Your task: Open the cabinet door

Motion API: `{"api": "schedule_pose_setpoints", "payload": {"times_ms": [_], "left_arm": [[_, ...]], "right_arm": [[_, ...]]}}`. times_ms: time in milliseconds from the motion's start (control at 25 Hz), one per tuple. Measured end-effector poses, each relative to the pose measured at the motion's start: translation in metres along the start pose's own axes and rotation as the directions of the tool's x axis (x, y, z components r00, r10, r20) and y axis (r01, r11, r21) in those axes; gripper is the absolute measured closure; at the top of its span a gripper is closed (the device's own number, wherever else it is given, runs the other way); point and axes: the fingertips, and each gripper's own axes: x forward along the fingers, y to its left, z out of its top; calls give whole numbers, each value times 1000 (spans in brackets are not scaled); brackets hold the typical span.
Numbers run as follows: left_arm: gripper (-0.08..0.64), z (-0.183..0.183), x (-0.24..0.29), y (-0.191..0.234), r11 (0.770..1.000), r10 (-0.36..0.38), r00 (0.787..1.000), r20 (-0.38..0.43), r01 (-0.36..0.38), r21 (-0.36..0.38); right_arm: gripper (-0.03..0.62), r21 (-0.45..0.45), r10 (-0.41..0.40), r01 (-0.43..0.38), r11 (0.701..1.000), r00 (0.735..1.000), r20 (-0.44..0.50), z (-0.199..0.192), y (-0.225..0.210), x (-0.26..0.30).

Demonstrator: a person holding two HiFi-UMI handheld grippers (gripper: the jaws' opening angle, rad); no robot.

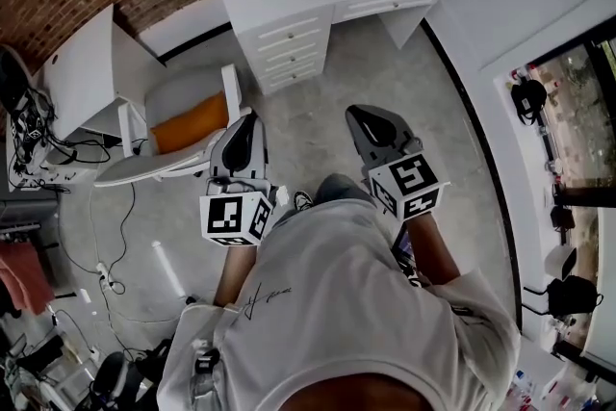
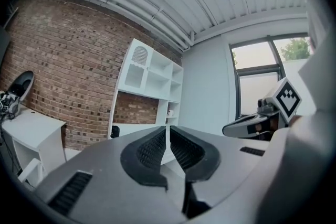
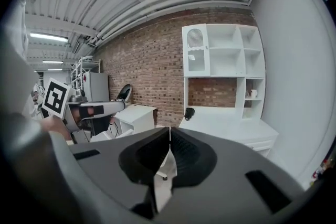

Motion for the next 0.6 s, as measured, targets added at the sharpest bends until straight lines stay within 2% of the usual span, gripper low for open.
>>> {"api": "schedule_pose_setpoints", "payload": {"times_ms": [120,280,440,600], "left_arm": [[528,-3,16,4,1000,-10,1000,-8,10,-24],[528,-12,47,5,1000,-14,999,-47,14,-13],[528,-17,92,16,1000,4,998,-70,-5,-5],[528,-8,148,30,1000,4,998,-55,-4,-2]], "right_arm": [[566,21,11,-11,1000,1000,-10,-1,-8,14],[566,26,23,-22,999,1000,-13,0,-27,37],[566,35,39,-39,999,999,-4,5,-63,70],[566,41,44,-44,998,999,6,20,-107,114]]}}
